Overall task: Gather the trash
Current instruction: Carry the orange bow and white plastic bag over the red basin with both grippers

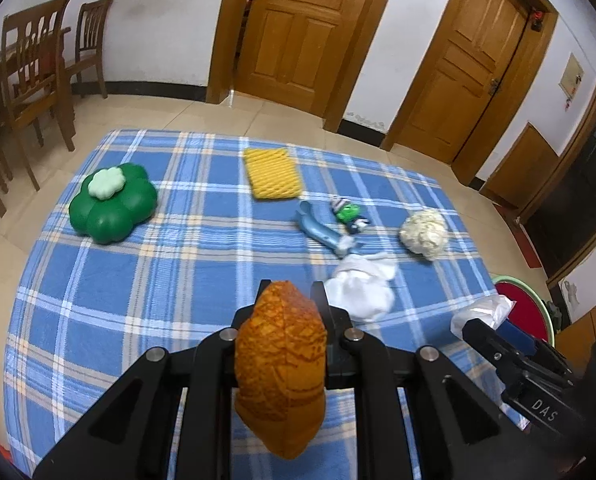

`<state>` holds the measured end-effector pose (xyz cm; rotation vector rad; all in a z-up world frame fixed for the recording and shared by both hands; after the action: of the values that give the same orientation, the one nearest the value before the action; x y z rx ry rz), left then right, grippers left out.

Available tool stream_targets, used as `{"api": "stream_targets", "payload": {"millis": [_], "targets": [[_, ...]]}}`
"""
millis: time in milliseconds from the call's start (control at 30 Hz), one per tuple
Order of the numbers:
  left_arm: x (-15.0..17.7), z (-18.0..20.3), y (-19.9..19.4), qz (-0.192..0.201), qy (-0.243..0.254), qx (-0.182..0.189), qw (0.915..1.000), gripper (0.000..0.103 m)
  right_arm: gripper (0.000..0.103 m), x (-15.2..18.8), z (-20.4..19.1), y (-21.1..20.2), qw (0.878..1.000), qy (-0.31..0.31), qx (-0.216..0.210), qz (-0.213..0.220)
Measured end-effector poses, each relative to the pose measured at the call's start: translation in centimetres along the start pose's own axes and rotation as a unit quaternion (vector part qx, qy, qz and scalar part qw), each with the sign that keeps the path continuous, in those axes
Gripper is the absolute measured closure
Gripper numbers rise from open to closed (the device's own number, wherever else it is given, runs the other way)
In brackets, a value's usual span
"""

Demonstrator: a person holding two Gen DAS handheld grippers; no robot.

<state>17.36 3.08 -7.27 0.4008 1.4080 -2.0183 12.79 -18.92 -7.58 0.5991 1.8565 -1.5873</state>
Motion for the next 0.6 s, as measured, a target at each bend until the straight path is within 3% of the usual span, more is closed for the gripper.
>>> {"api": "stream_targets", "payload": {"millis": [600], "targets": [[2.7,9.0,-1.8,-0.005,0.073,0.045,0.9963,0.085,0.031,1.6,8.3,-7.4,0.995,0.065,0.065,0.047]]}}
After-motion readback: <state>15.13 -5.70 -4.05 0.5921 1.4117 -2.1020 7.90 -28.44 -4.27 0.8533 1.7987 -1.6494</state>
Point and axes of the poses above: each gripper's, at about its wrist camera, not at the fingertips, and y roughly the way its jaws point, z to its right, x to its underside, the point moved 5 cm from there along y, roughly the way its jaws point, and after that the axes turned 12 degrees about -y, right-handed, at the moved point
